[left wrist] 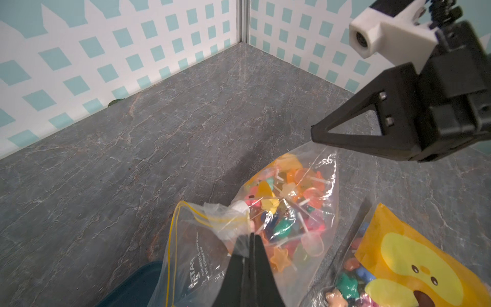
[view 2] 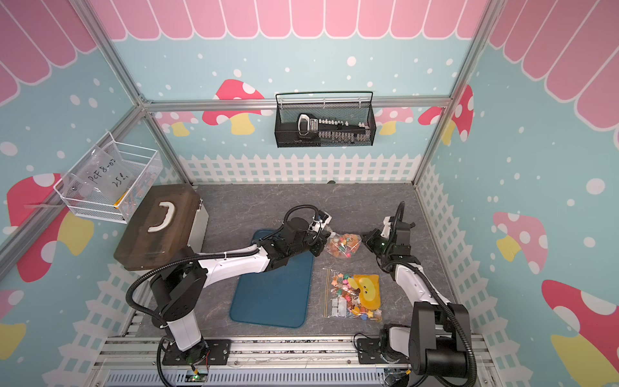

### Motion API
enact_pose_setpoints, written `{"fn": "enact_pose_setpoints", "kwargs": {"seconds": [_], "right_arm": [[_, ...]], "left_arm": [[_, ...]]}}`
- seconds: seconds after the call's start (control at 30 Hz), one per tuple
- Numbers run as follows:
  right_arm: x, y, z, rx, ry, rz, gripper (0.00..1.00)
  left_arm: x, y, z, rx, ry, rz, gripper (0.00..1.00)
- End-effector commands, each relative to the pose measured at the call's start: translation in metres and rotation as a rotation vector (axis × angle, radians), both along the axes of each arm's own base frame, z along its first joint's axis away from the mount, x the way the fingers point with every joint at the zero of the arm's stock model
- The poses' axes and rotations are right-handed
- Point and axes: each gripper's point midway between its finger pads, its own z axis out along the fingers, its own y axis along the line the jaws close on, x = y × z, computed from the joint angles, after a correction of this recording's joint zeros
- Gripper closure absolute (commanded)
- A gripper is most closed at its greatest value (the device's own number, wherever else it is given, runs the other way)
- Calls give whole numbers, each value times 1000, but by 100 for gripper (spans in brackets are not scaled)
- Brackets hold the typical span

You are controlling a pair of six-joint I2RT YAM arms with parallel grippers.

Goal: Pour candies out of the ziploc bag
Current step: Place the ziploc bag at the center of the board.

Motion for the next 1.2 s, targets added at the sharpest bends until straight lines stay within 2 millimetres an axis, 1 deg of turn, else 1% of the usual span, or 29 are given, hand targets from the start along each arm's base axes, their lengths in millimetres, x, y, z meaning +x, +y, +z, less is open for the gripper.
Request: {"fn": "enact_pose_setpoints", "kwargs": {"seconds": [0.0, 0.2, 0.33, 0.43, 0.57, 0.67, 0.73, 0.77, 0.83, 0.9, 0.97, 1.07, 1.17], "right_arm": [[9, -1, 17, -38, -45, 9, 100], [9, -10, 32, -72, -76, -21, 100], [9, -16, 34, -79, -78, -37, 100], [9, -22, 34, -86, -77, -55, 100], [9, -30, 42, -98, -94, -77, 100], [10, -31, 39, -97, -87, -75, 100], [10, -29, 32, -91, -67, -63, 100], [10, -28, 28, -87, -59, -56, 97], [10, -26, 23, -84, -52, -43, 84], [10, -25, 21, -89, -52, -28, 65], [10, -22, 23, -93, -61, -10, 49], [8, -21, 28, -101, -84, 6, 37], [6, -20, 32, -113, -105, 25, 30]], "left_arm": [[5, 6, 42, -72, -84, 29, 95], [3, 7, 45, -77, -89, 24, 95], [3, 6, 43, -74, -87, 21, 95], [3, 5, 37, -68, -76, 19, 95], [3, 5, 30, -64, -63, 19, 95], [3, 3, 27, -67, -51, 17, 95], [3, 1, 28, -75, -47, 12, 95], [3, 0, 29, -79, -44, 9, 95], [3, -3, 30, -83, -39, 0, 95], [3, -5, 31, -87, -37, -4, 95], [3, -8, 30, -86, -32, -13, 96], [3, -10, 30, -87, -25, -14, 96], [3, -12, 30, -84, -23, -21, 96]]}}
